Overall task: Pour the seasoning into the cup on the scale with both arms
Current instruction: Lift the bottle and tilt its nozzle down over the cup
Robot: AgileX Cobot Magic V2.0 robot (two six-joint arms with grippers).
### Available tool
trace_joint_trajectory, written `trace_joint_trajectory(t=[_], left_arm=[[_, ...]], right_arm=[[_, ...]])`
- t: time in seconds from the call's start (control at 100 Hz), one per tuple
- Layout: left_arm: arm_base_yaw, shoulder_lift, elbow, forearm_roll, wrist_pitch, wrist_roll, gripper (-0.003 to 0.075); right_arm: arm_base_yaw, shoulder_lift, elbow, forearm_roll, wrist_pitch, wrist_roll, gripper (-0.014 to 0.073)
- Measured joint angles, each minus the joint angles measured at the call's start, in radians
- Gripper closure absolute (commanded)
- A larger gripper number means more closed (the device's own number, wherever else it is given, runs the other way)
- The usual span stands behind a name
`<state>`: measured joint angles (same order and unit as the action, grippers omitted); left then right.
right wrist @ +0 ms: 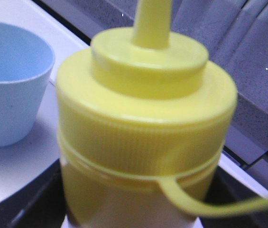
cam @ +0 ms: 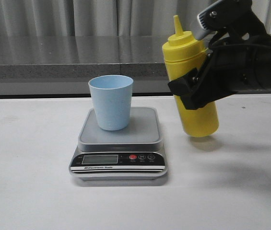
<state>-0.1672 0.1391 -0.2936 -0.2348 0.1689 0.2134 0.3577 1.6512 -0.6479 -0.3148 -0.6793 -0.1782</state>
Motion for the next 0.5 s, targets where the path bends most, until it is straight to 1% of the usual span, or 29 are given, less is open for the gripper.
trace_joint_trajectory(t=[0.08, 0.22, 0.29, 0.5], left_arm=[[0.0, 0.0, 0.0, 0.0, 0.0, 0.0, 0.074], [0.0, 0.0, 0.0, 0.0, 0.0, 0.0, 0.074], [0.0, 0.0, 0.0, 0.0, 0.0, 0.0, 0.074], [0.0, 0.0, 0.0, 0.0, 0.0, 0.0, 0.074]], right_arm=[[0.0, -0.025, -0.055, -0.033, 0.151, -0.004, 0.0335], [0.021, -0.039, -0.158, -0.119, 0.368, -0.004, 0.0335], [0.041, -0.039, -0.202, -0.174, 0.447, -0.005, 0.0335], [0.104, -0.039, -0.305, -0.34, 0.603, -0.005, 0.0337]])
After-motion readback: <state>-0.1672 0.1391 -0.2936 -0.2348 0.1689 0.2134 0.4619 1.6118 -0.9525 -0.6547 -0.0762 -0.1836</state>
